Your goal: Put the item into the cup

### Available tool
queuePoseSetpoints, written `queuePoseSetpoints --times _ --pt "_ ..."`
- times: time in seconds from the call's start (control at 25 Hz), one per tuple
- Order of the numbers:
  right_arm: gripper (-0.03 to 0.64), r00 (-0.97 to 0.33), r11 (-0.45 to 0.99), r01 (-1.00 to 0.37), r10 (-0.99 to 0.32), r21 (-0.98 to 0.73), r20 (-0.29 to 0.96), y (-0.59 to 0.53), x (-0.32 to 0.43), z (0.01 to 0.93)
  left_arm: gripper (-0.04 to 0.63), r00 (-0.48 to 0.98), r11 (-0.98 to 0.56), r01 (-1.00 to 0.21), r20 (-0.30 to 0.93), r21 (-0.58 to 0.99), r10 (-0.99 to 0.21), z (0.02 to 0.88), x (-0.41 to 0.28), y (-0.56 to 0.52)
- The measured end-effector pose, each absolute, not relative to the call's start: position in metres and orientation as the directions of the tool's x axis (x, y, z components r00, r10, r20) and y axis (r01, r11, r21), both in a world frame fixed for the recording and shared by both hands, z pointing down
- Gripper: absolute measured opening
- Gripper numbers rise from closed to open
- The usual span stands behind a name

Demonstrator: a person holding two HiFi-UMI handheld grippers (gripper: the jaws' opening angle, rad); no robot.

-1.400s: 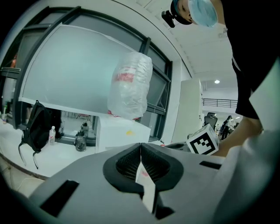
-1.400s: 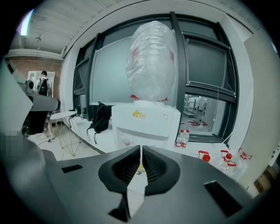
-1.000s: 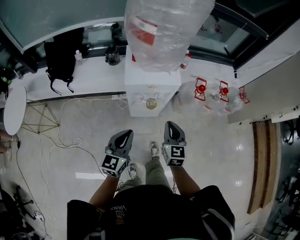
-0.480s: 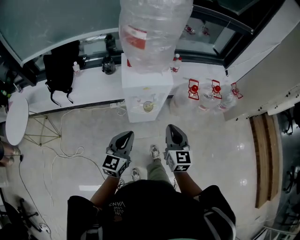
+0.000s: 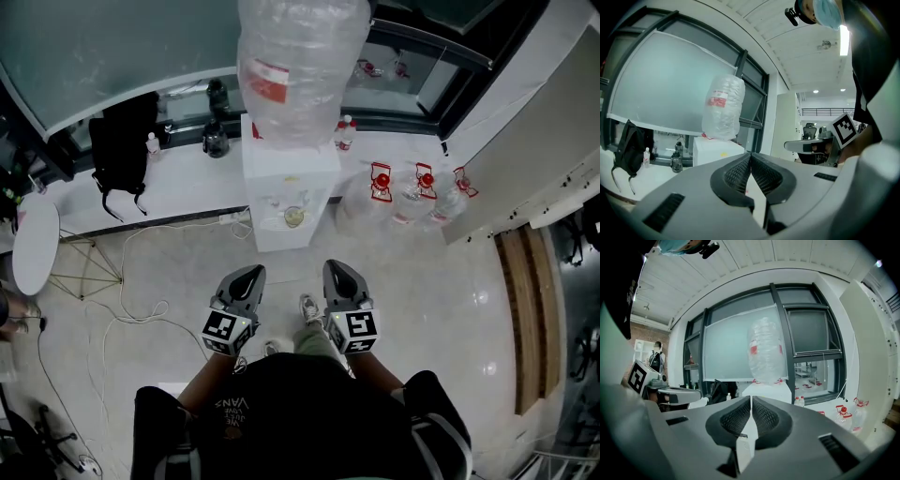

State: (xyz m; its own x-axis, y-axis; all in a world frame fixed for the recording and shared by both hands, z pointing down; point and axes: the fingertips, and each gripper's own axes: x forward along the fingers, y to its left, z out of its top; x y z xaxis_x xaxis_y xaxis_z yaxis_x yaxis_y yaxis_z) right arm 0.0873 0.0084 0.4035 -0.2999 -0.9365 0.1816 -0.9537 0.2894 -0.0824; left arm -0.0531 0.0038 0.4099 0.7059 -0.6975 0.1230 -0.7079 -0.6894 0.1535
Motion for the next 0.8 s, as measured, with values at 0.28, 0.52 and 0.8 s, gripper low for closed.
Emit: queuePoseSetpoints --times 0.28,0.52,0.8 --pt "0.046 -0.327 0.319 -0.945 -0.928 -0.072 0.179 0.02 0.077 0.403 0.02 0.69 -0.673 -0.724 0.15 0.149 -0.708 0.417 -0.065 0.014" --pt "0.044 -0.327 0.319 -0.945 -0.924 -0.074 0.198 0.023 0.079 0.409 0.02 0.668 -0.655 -0.744 0.149 0.133 -0.729 0.414 -0.073 0.016" --pt "0.044 -0.314 0.306 -0.949 -0.93 -0.073 0.19 0.018 0.085 0.408 0.02 0.66 -0.647 -0.751 0.148 0.131 -0.736 0.415 -0.075 0.014"
